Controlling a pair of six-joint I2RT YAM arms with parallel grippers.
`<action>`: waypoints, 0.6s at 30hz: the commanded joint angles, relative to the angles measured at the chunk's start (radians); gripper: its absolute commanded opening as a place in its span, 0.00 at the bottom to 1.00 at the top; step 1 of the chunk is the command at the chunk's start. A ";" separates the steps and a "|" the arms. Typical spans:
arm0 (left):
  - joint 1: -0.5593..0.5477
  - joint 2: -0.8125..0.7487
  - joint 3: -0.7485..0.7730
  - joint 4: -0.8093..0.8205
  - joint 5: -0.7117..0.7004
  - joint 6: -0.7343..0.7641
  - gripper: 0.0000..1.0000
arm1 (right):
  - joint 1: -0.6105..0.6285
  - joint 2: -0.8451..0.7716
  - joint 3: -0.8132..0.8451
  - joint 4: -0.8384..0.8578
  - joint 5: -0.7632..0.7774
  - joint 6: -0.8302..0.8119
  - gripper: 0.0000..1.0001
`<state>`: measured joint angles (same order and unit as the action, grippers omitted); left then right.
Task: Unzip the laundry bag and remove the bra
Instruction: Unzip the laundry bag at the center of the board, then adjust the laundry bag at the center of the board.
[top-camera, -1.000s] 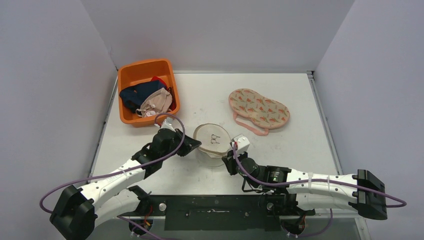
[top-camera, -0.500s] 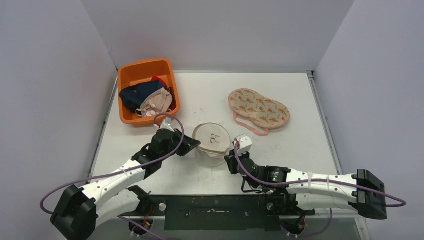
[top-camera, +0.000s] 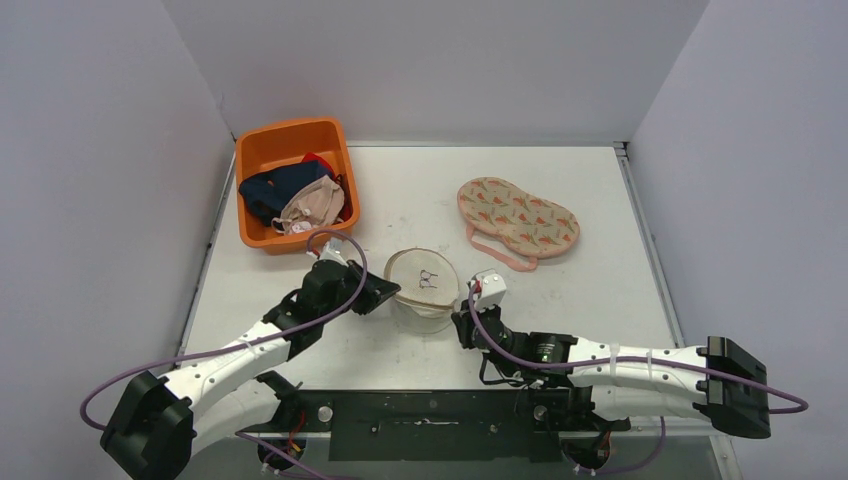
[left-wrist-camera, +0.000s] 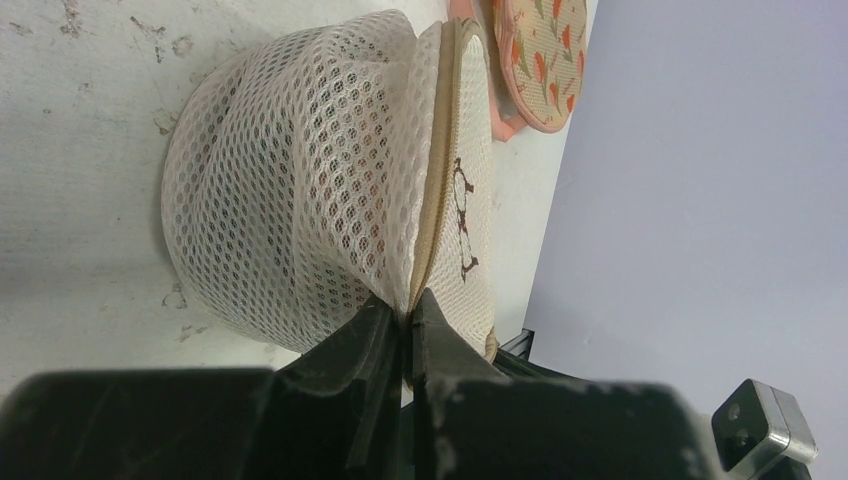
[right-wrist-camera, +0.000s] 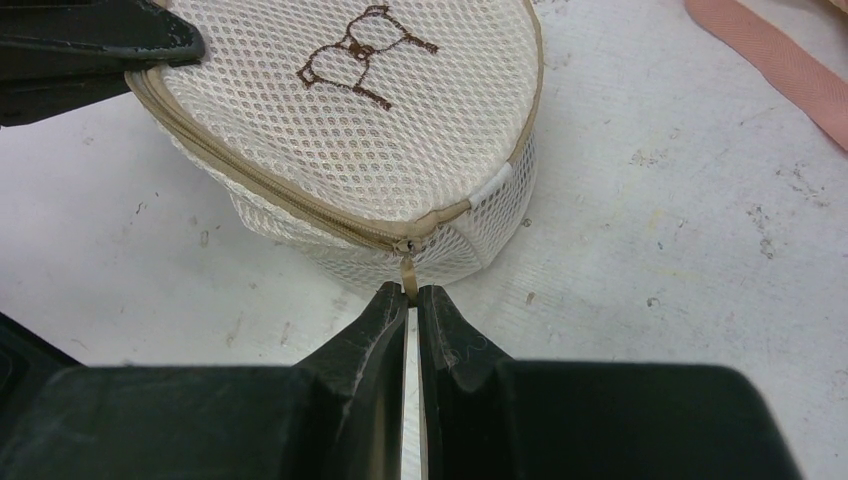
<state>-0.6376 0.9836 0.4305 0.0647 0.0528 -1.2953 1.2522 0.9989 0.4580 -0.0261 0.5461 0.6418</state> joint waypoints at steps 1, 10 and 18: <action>0.016 -0.025 -0.017 0.048 -0.020 0.004 0.00 | -0.012 -0.005 -0.011 -0.033 0.055 0.018 0.05; 0.018 -0.051 -0.035 0.067 -0.008 -0.002 0.00 | -0.029 -0.009 -0.020 -0.052 0.058 0.021 0.05; 0.018 -0.043 -0.073 0.167 0.017 -0.044 0.00 | -0.030 -0.074 -0.010 0.007 -0.053 0.008 0.42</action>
<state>-0.6323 0.9482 0.3744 0.1268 0.0746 -1.3151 1.2324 0.9649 0.4274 -0.0311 0.5217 0.6533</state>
